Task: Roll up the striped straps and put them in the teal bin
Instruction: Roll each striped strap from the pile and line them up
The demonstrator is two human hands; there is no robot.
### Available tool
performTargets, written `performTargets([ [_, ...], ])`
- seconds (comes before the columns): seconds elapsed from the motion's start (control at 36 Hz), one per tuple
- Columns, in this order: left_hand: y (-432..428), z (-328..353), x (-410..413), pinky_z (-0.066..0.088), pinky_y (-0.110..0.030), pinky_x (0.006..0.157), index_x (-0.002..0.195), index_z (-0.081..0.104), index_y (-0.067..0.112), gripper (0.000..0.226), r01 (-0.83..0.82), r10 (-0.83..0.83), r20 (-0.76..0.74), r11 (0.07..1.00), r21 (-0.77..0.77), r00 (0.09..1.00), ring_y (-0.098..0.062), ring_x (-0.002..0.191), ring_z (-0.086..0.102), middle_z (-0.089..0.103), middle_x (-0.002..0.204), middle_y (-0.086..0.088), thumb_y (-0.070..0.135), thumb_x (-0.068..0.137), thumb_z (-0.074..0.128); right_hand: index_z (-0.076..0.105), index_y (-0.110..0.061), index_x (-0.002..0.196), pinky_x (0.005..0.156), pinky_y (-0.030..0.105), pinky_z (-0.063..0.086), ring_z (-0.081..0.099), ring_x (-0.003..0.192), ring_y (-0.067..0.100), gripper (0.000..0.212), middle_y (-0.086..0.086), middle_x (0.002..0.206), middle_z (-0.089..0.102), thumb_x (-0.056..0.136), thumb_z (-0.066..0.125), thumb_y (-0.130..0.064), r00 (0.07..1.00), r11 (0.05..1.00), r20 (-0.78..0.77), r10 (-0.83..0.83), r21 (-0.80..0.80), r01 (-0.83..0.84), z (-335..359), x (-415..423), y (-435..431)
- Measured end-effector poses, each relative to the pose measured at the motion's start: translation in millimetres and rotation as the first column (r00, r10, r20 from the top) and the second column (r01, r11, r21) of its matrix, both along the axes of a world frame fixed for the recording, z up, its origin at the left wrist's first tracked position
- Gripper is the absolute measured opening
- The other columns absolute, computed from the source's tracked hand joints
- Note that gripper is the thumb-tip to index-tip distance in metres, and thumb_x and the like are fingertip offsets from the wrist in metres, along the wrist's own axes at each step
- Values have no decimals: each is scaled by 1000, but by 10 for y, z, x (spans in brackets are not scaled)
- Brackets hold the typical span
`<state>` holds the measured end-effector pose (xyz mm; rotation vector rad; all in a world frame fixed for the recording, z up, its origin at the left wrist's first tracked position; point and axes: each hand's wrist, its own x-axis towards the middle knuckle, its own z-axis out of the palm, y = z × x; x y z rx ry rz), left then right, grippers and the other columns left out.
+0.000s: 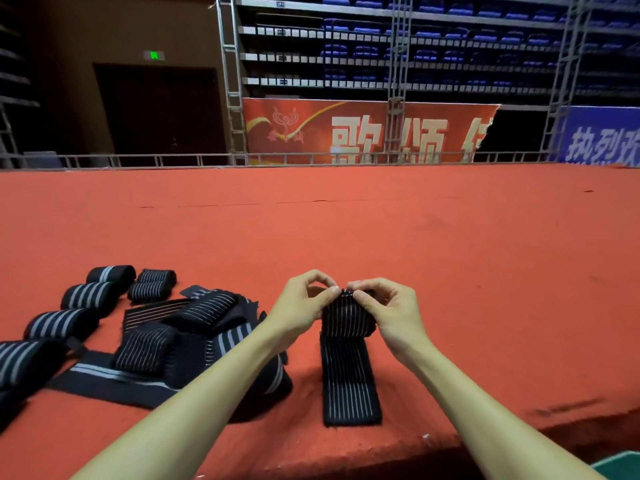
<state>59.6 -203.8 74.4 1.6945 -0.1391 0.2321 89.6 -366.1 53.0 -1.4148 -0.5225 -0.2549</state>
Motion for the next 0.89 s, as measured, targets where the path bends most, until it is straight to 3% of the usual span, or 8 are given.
performTargets([
  [0.11,28,-6,-4,52,-27,68,85,63,12,11,-48,44,74,997,65,996,-11,76,63,68,82,-3,5,88,71,73,-11,88,69,23,53,69,80,13,18,5,88,76,86,68,6,999,999,-45,19,35,-17,-21,0,20],
  [0.17,22,3,-12,52,-21,66,86,63,11,14,-95,84,127,992,84,988,-5,75,63,68,85,-4,2,84,74,70,-13,95,77,33,55,69,87,19,20,8,94,75,86,67,5,991,993,-117,71,105,-59,-13,-9,30],
  [0.31,15,-2,-13,56,-31,81,88,64,14,22,-153,130,199,983,105,971,-15,86,66,69,94,-9,-1,79,77,72,-16,90,73,50,44,63,78,29,9,10,81,72,89,70,-8,964,991,-237,120,82,-103,1,-21,-5],
  [0.42,14,-13,-9,56,-27,82,90,65,15,22,-130,109,193,986,102,975,-15,90,66,69,95,-6,-1,80,76,74,-18,81,66,33,52,68,72,19,16,7,77,73,86,72,-3,982,998,-178,59,20,-56,41,-41,-21],
  [0.5,25,-2,-11,57,-34,79,95,66,14,15,-37,28,117,997,75,993,-19,89,66,68,99,-10,2,87,71,72,-13,83,63,25,53,67,71,13,15,2,76,73,84,72,2,993,1000,-117,21,-10,-22,84,-43,-36],
  [0.61,33,27,-41,58,-43,80,94,69,15,15,51,-54,79,998,39,995,-24,88,67,65,103,-17,1,90,66,71,-13,82,70,24,54,67,74,10,19,-1,78,73,81,73,6,998,999,-63,-7,-44,5,117,-42,-40],
  [0.75,33,58,-55,56,-33,76,87,73,15,23,22,-15,143,999,-47,990,-20,86,67,69,94,-6,-7,85,68,71,-14,78,64,21,53,65,69,8,25,-3,72,71,78,73,11,999,1000,-45,-2,-13,2,163,-50,2],
  [0.89,23,70,-77,54,-42,84,84,75,14,6,56,-38,115,987,-152,993,-21,88,66,69,93,-3,8,85,74,73,-12,77,66,20,53,69,71,8,28,-1,74,74,77,71,16,999,1000,-39,24,16,-23,199,-69,-2],
])
